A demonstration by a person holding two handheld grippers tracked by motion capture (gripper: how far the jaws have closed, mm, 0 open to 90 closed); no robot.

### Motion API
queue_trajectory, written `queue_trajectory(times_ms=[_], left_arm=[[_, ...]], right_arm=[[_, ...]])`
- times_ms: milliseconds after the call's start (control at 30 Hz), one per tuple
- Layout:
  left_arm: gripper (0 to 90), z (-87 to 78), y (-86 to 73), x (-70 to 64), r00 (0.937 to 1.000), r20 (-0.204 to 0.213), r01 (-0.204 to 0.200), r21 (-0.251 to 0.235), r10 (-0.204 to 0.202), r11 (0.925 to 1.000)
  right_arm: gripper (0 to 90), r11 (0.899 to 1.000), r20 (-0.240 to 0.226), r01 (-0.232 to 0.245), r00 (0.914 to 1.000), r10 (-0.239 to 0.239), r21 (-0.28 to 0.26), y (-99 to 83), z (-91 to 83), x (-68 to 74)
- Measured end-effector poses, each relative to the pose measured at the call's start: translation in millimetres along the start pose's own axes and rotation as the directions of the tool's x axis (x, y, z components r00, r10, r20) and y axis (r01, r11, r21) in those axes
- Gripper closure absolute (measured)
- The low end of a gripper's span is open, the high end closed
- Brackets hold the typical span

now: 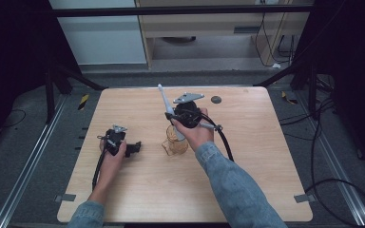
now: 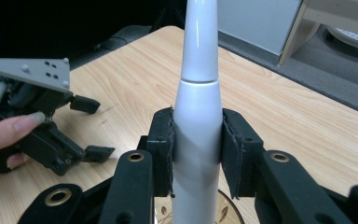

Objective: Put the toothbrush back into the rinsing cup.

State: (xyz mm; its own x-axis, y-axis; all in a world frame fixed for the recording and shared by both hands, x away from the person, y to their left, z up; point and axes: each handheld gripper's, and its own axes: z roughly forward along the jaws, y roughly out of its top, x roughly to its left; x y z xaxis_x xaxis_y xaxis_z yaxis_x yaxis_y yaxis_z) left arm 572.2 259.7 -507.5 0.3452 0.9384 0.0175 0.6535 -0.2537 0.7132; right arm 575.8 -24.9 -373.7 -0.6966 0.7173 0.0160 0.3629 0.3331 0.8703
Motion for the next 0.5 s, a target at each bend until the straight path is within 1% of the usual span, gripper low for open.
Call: queue_trajectory(times_ms=[133,500], left_arm=[[0.0,0.1,0.0,0.0,1.0,0.0,0.0,0.0,0.0,1.0],[0.0,0.1,0.1,0.1,1.0,0.001,-0.001,0.0,0.001,1.0]], right_arm=[[67.0,1.0,-0.001,-0.01,0.9999,0.01,0.005,-3.6,1.7,-0.4],[66.9,1.0,-0.003,-0.017,0.9999,0.017,0.022,-14.9,7.5,-1.7]])
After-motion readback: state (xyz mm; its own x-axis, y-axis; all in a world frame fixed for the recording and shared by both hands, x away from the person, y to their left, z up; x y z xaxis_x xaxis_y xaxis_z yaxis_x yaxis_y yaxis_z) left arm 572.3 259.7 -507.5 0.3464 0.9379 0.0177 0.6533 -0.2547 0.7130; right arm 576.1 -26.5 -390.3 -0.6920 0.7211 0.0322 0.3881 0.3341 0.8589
